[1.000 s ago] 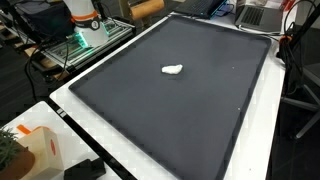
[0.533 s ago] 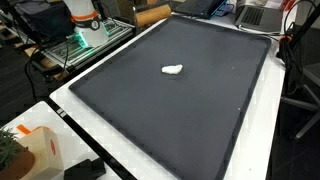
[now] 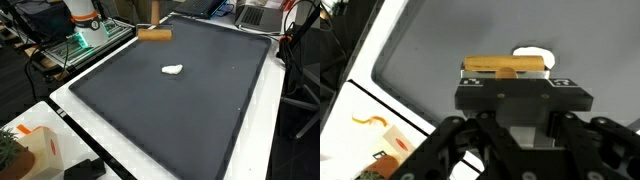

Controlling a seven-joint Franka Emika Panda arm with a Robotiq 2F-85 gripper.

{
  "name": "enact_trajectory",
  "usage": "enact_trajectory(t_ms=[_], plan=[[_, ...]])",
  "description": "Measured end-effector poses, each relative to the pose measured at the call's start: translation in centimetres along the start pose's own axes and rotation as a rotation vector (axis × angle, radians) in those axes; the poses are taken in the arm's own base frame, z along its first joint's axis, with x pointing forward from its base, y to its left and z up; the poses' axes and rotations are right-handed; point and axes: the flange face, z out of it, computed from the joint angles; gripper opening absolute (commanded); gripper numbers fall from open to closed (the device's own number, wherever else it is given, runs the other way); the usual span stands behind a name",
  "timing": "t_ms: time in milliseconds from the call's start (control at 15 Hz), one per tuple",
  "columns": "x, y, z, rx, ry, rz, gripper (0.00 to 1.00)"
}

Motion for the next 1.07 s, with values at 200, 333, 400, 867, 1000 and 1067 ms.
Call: enact_trajectory(t_ms=[200,333,400,867,1000,1067], plan=[[-1.3,-0.9,2.5,-0.057,-0.062,-0.009,0.47],[-1.4,-1.1,2.8,-0.061,-0.078,-0.024,0.22],[-1.4,-1.1,2.8,-0.060,-0.080,-0.026,0.22],[-1.9,-3.0,4.9,-0.033,-0.166,0.112,0.22],[-1.6,-3.8,5.6,0.009,-0.193,0.179,0.22],[-1.3,-4.3,5.7,0.041,-0.195,0.211,0.22]])
